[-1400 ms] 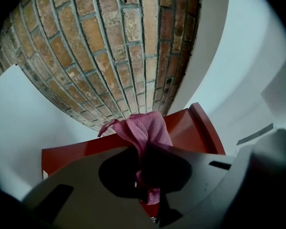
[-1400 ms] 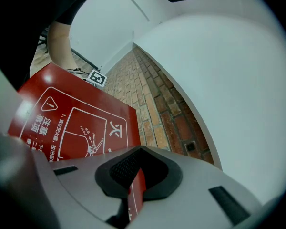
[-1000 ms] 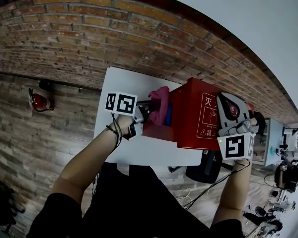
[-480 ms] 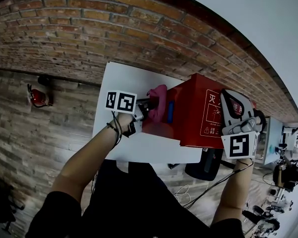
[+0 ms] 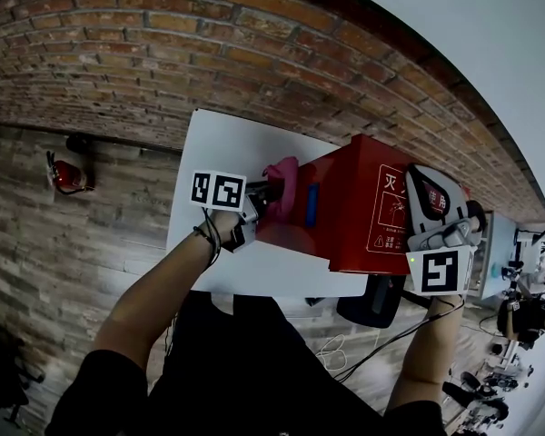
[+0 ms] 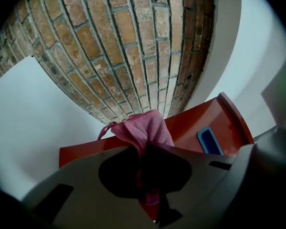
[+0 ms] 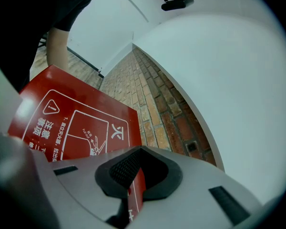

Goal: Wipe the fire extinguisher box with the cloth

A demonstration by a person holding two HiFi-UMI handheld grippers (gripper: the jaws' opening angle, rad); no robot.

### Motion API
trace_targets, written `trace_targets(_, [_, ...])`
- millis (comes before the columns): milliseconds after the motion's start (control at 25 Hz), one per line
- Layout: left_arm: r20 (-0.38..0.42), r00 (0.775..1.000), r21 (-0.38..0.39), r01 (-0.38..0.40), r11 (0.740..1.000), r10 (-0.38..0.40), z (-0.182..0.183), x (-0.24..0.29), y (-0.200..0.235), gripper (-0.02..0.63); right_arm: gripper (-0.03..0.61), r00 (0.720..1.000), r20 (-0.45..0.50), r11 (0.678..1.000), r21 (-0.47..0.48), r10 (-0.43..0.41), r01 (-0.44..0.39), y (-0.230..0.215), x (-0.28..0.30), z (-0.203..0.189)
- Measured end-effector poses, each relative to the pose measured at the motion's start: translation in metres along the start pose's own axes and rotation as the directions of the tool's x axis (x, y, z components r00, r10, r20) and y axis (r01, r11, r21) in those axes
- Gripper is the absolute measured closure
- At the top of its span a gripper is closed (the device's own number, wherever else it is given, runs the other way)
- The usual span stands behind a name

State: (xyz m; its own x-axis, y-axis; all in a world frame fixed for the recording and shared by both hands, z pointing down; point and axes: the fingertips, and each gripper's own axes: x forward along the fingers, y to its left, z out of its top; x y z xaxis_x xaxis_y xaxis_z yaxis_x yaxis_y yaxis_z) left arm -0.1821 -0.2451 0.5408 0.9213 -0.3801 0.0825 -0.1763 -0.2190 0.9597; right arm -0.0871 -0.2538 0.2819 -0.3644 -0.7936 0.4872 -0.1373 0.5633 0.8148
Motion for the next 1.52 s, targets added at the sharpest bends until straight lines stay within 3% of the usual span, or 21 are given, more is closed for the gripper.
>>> trace_targets(840, [-0.021, 0.997, 0.021, -0.070, 0.997, 0.071, -0.022, 0.007, 0.078, 0.555, 0.561, 1.000, -0.008, 1.000, 0.007, 0.002, -0.002, 0.001, 0.000, -0.004])
trace_targets(1520, [-0.049, 0.978, 0.015, -0.203, 0.979, 0.204, -0.040, 0.013, 0.152, 0.555, 0.561, 1.000, -0.009, 1.000, 0.027, -0.003, 0.004, 0.002, 0.000, -0.006])
